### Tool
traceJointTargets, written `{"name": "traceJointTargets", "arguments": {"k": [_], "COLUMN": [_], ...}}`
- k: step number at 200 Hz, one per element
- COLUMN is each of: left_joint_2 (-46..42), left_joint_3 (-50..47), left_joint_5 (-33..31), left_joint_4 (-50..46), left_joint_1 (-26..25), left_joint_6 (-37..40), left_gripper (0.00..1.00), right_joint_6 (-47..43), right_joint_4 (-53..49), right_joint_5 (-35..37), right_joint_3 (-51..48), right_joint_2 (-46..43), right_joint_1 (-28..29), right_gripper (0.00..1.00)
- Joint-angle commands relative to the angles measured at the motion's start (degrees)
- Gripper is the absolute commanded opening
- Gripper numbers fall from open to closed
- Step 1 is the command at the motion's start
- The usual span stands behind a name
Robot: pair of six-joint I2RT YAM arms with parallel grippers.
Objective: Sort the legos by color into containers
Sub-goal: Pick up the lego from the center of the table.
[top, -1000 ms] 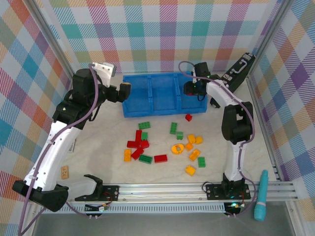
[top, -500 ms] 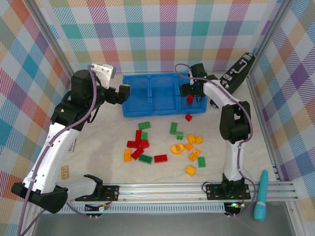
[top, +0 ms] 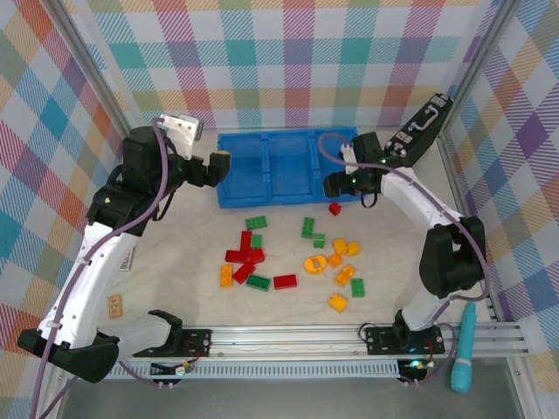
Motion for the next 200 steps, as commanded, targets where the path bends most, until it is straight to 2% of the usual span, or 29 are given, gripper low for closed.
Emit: {"name": "traceJointTargets", "arguments": {"k": [1,44,116,170,200], "left_joint_2": [-1.1,-1.3,-2.1,-2.6,-2.2], "left_joint_3": [-0.8,-0.8,-0.5,-2.2,-1.3], "left_joint_5": [0.2,0.7,-0.3,-2.8,-2.3], "left_joint_4": [0.4,0.5,-1.4,-0.5,-1.5], "left_joint_1": [-0.5,-0.5,-0.5,-0.5,-0.5], "left_joint_6": [0.7,0.7,1.8,4.0,4.1], "left_gripper": [1.00,1.00,1.00,1.00,1.00], "right_joint_6": [-2.2,-1.8,-2.8,-2.8,-2.7], "right_joint_4": [0.7,4.1,6.7,6.8,5.8], "right_joint_5": [-1.6,0.9,4.5,6.0,6.2], "right_joint_3": [-4.9,-7.9,-3.0,0.6,1.6], "right_joint_2": [-1.2,1.7,11.2,16.4,17.3], "right_joint_1": [1.0,2.0,2.2,2.9,3.1], "right_gripper": [0.81,0.78,0.75,0.66,0.57]}}
